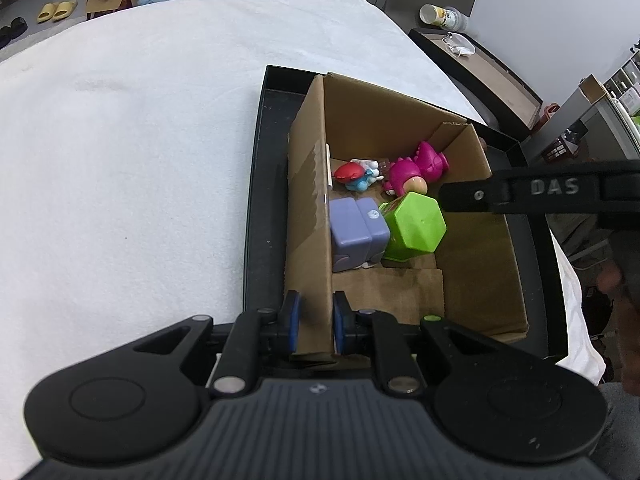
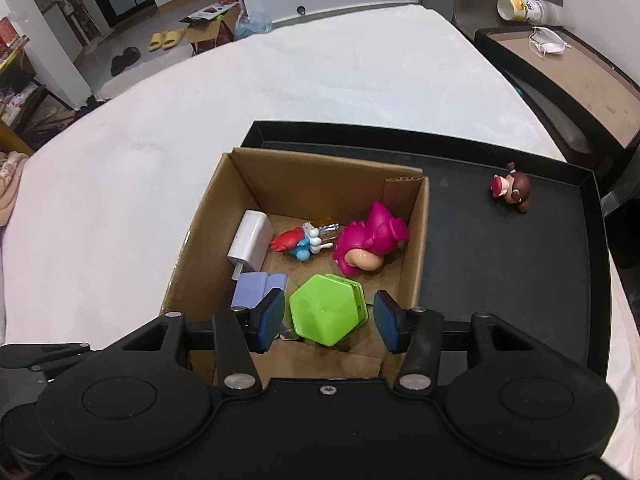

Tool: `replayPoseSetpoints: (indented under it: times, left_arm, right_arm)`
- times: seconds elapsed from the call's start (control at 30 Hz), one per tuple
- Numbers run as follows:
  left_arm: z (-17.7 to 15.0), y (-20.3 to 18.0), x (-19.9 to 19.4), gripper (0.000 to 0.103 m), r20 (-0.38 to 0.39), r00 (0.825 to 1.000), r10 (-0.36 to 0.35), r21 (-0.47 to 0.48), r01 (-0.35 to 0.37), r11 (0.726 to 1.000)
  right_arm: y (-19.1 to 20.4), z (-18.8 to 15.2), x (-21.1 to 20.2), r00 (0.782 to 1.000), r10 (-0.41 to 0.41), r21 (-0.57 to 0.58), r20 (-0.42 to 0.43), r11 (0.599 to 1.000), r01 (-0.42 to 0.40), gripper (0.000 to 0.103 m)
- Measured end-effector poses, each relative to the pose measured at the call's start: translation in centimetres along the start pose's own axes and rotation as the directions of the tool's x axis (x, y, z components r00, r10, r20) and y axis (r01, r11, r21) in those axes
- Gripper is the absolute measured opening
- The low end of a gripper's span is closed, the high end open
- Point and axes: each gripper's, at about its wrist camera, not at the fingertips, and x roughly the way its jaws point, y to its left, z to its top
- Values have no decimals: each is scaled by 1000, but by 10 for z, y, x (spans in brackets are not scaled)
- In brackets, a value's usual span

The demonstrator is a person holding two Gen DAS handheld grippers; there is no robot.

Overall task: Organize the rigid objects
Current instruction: 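Carry the green hexagonal box into the box with the right gripper, then release the green hexagonal box and lift the right gripper away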

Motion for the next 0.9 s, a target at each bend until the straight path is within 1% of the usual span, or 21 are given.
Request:
replayPoseSetpoints:
  times: [0.3, 0.37, 0.43, 0.6, 0.67, 0.77, 0.9]
  left_arm:
    - [1, -2, 2, 16, -8, 1000, 14, 8, -14, 1000]
    - [1, -3, 3, 16, -9, 1000, 18, 11, -18, 1000]
    - [1, -3, 3, 16, -10, 1000, 21, 12, -21, 1000]
    - [1, -4, 4, 16, -16, 999, 28, 12, -28, 1000]
    - [1, -4, 5, 16, -17, 999, 30, 11, -30, 1000]
    - [1, -5, 6, 16, -23, 999, 36, 9, -36, 999]
    - [1, -6, 9, 16, -33, 998, 52, 20, -51, 998]
  right_arm:
    - [-12, 1, -15, 999, 23, -10, 36, 1000, -22, 60]
    - [-18, -1, -19, 999, 20, -8, 48, 1000, -20, 67]
    - [-24, -3, -22, 998, 29, -10, 62, 1000, -29, 70]
    - [-43, -9, -24, 997, 22, 5, 73, 1000, -22, 72]
    - [-52, -11, -26, 996, 25, 11, 88, 1000, -26, 76]
    - [-65, -12, -27, 994, 22, 19, 105, 1000, -24, 77]
    - [-89, -9, -23, 993, 11, 62, 120, 998, -18, 77]
